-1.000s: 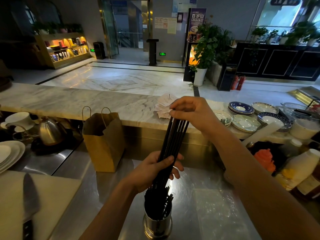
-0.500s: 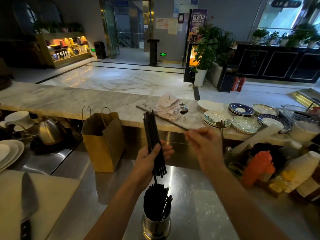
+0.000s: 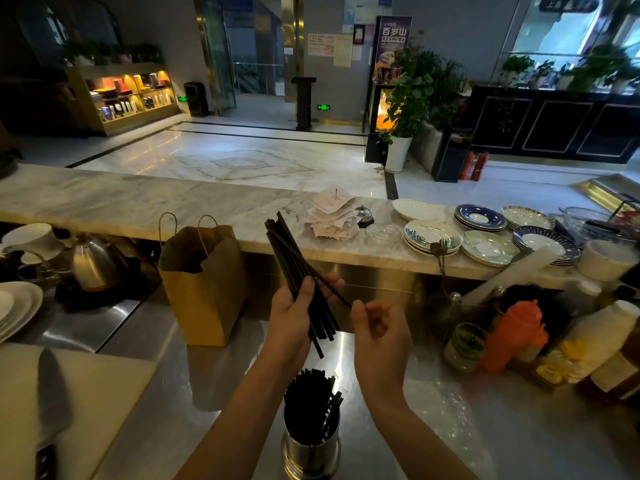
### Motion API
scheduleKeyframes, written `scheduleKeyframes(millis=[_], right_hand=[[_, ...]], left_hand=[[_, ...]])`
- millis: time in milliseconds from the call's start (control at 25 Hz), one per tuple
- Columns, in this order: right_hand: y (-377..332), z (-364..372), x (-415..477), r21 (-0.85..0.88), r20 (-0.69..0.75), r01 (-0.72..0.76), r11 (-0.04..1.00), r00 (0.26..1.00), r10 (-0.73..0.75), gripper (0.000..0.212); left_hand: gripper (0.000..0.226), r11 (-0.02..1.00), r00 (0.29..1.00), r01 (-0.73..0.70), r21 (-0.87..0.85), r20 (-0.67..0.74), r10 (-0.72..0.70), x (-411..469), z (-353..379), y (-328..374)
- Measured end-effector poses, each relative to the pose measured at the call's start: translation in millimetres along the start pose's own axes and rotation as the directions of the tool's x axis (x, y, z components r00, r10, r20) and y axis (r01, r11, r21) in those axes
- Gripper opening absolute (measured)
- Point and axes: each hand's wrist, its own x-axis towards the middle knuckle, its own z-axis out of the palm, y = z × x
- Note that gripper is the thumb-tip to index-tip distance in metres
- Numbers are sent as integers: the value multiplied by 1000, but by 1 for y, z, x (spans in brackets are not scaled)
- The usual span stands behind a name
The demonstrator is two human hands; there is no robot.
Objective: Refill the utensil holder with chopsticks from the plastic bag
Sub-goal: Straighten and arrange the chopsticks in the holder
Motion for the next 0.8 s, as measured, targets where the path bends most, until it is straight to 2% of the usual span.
scheduleKeyframes(millis=[120, 200, 360, 440, 560, 640, 720, 800], right_hand=[[6, 1, -4, -97, 98, 32, 995, 995, -22, 14], [11, 0, -5, -148, 184, 50, 988, 983, -22, 17], [16, -6, -6, -172, 432, 71, 982, 902, 11, 17], [12, -13, 1, -188, 475, 89, 978, 880, 11, 16], [0, -21, 26, -124, 495, 6, 992, 867, 57, 31], [-10, -20, 40, -26, 609, -68, 997, 790, 69, 37], [-17, -17, 46, 25, 688, -146, 989, 721, 89, 27], [-19, -16, 45, 5, 706, -162, 987, 699, 111, 18]], left_hand=[[22, 998, 999, 26, -58, -20, -27, 1, 0, -1], [23, 999, 999, 33, -27, -16, -33, 1, -1, -2], [22, 979, 1000, 0, 204, 23, -5, -2, -6, -7], [22, 933, 999, -27, 358, 42, 12, -7, -13, -7], [24, 855, 988, -61, 516, 154, -22, -17, -25, -14], [22, 821, 961, -79, 566, 262, -88, -28, -31, -21], [19, 803, 940, -92, 588, 318, -125, -38, -37, -27], [19, 781, 932, -107, 616, 336, -136, -45, -43, -33]])
